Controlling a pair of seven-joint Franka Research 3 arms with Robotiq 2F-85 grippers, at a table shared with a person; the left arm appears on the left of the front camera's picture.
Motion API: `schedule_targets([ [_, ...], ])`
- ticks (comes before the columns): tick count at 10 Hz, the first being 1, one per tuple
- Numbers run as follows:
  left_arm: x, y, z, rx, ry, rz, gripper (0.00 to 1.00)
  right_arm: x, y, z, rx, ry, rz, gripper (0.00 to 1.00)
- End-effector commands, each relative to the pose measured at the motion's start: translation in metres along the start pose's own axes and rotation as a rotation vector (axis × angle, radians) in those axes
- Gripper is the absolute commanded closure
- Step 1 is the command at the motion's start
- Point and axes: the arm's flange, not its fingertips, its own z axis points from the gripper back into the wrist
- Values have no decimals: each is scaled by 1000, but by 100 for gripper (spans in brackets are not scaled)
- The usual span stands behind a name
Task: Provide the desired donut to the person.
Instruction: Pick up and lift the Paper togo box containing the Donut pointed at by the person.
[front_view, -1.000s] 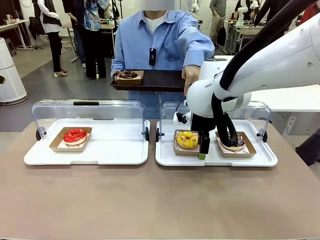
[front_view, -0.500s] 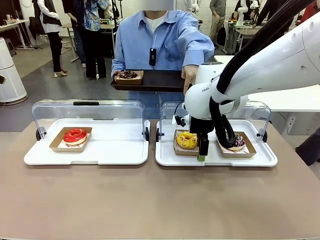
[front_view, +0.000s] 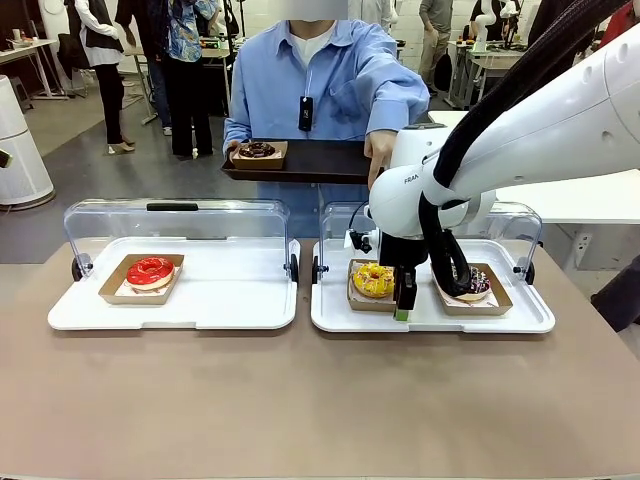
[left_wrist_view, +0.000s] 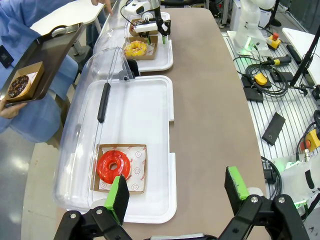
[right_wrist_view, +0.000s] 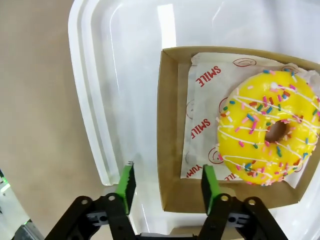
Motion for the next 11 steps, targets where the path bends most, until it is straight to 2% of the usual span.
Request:
schedule_targets([
  [1,1,0,1,10,-9,3,0,1,-5,0,-18,16,12,100],
  [2,1,0,1,10,-9,3,0,1,-5,0,-20,16,12,100],
  [3,1,0,1,10,-9,3,0,1,-5,0,-19,18,11,95],
  [4,1,0,1,10,-9,3,0,1,-5,0,-21,19,11,100],
  [8,1,0,1,10,-9,3,0,1,-1,10,-44,23,23,100],
  [11,1,0,1,10,-9,3,0,3,27,51,-63,-22,44,100],
])
